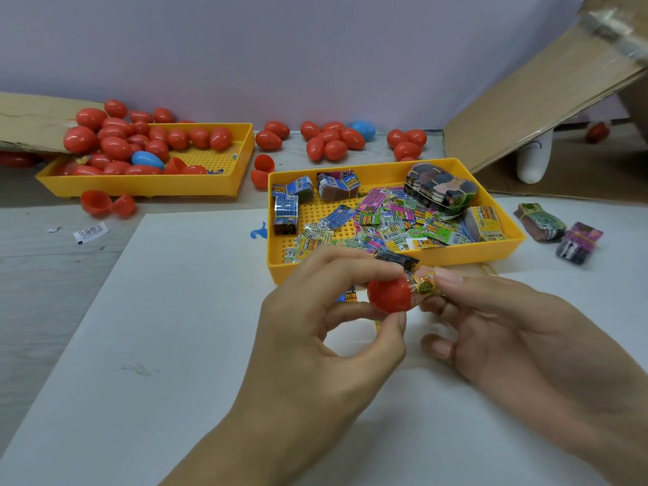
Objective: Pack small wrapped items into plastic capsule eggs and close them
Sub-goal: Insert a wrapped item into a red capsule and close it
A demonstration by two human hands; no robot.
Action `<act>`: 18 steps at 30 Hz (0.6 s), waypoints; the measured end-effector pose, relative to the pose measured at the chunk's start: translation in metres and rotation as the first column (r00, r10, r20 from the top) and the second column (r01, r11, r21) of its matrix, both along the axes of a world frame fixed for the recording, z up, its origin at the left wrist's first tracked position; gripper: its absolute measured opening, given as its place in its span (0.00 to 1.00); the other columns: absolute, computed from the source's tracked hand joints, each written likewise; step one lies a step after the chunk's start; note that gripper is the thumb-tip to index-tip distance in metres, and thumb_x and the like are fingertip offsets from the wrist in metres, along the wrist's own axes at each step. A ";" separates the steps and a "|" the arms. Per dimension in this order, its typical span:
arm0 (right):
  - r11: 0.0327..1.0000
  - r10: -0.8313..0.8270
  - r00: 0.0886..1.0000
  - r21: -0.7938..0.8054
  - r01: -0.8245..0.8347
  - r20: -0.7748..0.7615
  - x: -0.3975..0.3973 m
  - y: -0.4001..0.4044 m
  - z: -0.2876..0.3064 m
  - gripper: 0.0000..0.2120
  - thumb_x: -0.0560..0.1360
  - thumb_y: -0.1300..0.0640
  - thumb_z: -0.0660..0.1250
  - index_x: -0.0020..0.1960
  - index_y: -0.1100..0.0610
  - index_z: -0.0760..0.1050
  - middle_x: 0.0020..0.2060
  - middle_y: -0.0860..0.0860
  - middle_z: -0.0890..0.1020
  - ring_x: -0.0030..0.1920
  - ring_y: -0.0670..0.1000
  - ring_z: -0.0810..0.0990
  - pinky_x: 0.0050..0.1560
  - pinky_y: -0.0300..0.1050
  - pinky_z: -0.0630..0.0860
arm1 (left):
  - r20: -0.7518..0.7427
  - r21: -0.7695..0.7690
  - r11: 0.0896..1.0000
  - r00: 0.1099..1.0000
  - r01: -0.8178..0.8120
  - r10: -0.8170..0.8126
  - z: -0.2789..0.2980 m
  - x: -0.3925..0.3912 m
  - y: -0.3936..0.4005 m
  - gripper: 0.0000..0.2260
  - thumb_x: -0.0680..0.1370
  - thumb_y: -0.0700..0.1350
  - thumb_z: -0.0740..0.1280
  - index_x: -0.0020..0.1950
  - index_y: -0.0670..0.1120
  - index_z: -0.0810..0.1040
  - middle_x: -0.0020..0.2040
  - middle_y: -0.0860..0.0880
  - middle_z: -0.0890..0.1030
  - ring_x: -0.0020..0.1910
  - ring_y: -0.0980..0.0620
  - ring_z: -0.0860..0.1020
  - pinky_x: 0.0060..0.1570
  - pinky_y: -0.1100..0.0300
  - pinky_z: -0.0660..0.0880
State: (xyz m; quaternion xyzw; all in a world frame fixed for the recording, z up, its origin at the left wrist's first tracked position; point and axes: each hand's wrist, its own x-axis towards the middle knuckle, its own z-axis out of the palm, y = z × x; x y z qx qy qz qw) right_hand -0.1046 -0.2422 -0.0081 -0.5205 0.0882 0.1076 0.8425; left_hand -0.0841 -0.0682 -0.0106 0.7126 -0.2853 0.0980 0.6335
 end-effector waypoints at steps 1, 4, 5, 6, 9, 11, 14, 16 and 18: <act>1.000 -0.003 1.000 -0.018 0.003 0.007 0.000 0.000 0.000 0.24 0.47 0.46 0.85 0.39 0.56 0.85 0.39 0.48 0.81 0.37 0.44 0.79 0.29 0.41 0.73 | 0.000 0.005 1.000 1.000 -0.007 0.007 0.000 0.000 0.000 0.14 0.69 0.32 0.73 0.52 0.44 0.82 0.50 0.46 0.79 0.51 0.49 0.81 0.46 0.64 0.80; 0.999 0.002 1.000 -0.053 0.000 0.028 -0.001 -0.001 -0.002 0.25 0.49 0.45 0.85 0.41 0.57 0.86 0.40 0.49 0.81 0.39 0.43 0.79 0.30 0.42 0.75 | -0.001 0.018 1.000 1.000 -0.025 0.025 0.000 0.000 0.001 0.14 0.69 0.32 0.73 0.52 0.44 0.82 0.50 0.47 0.79 0.51 0.49 0.81 0.45 0.64 0.80; 0.999 0.007 0.999 -0.054 -0.005 0.031 -0.001 -0.002 -0.002 0.25 0.50 0.45 0.85 0.42 0.57 0.86 0.40 0.49 0.80 0.39 0.43 0.79 0.30 0.43 0.75 | -0.002 0.020 0.999 1.000 -0.027 0.027 0.000 0.000 0.001 0.14 0.69 0.32 0.73 0.52 0.45 0.82 0.50 0.47 0.79 0.51 0.49 0.81 0.45 0.64 0.80; 0.999 0.010 0.999 -0.051 -0.008 0.031 -0.001 -0.002 -0.002 0.26 0.50 0.46 0.85 0.42 0.58 0.86 0.41 0.50 0.80 0.39 0.43 0.79 0.31 0.43 0.75 | -0.005 0.019 0.999 1.000 -0.026 0.026 0.000 0.000 0.001 0.14 0.69 0.32 0.73 0.52 0.45 0.82 0.50 0.47 0.79 0.51 0.48 0.81 0.45 0.64 0.80; 1.000 0.015 1.000 0.012 -0.015 0.003 0.000 -0.003 -0.003 0.24 0.49 0.48 0.86 0.41 0.57 0.85 0.42 0.50 0.81 0.40 0.45 0.80 0.31 0.42 0.75 | -0.025 -0.007 1.000 1.000 -0.007 0.007 0.001 0.000 0.001 0.14 0.69 0.32 0.73 0.52 0.45 0.83 0.50 0.47 0.79 0.51 0.47 0.81 0.45 0.63 0.80; 0.999 0.016 1.000 0.039 -0.016 -0.006 0.001 -0.002 -0.002 0.25 0.48 0.48 0.86 0.41 0.57 0.85 0.43 0.51 0.81 0.40 0.46 0.80 0.30 0.43 0.75 | -0.028 -0.014 1.000 1.000 0.002 -0.002 0.001 -0.001 0.001 0.13 0.69 0.32 0.73 0.52 0.44 0.83 0.50 0.47 0.79 0.51 0.46 0.81 0.45 0.63 0.80; 1.000 0.008 1.000 -0.007 -0.008 0.001 0.002 0.000 -0.001 0.26 0.48 0.46 0.86 0.41 0.57 0.86 0.42 0.51 0.82 0.40 0.44 0.80 0.30 0.41 0.74 | -0.018 0.011 1.000 1.000 -0.011 0.011 0.001 0.000 0.001 0.14 0.69 0.32 0.73 0.52 0.45 0.82 0.49 0.48 0.79 0.51 0.48 0.81 0.45 0.64 0.80; 1.000 0.020 1.000 -0.019 -0.020 0.020 0.002 0.001 0.000 0.23 0.50 0.45 0.85 0.40 0.56 0.86 0.40 0.49 0.83 0.38 0.43 0.81 0.29 0.40 0.74 | 0.002 0.029 0.999 1.000 -0.016 0.016 0.001 0.000 0.001 0.14 0.69 0.32 0.73 0.52 0.45 0.82 0.49 0.48 0.79 0.51 0.48 0.81 0.45 0.64 0.80; 0.999 0.037 0.999 -0.011 -0.037 0.032 0.001 0.001 0.002 0.21 0.52 0.45 0.84 0.40 0.55 0.86 0.38 0.49 0.83 0.36 0.43 0.81 0.28 0.39 0.74 | 0.023 0.039 0.999 1.000 -0.011 0.010 0.000 -0.001 0.000 0.15 0.69 0.31 0.73 0.52 0.45 0.82 0.50 0.47 0.79 0.51 0.48 0.81 0.45 0.64 0.80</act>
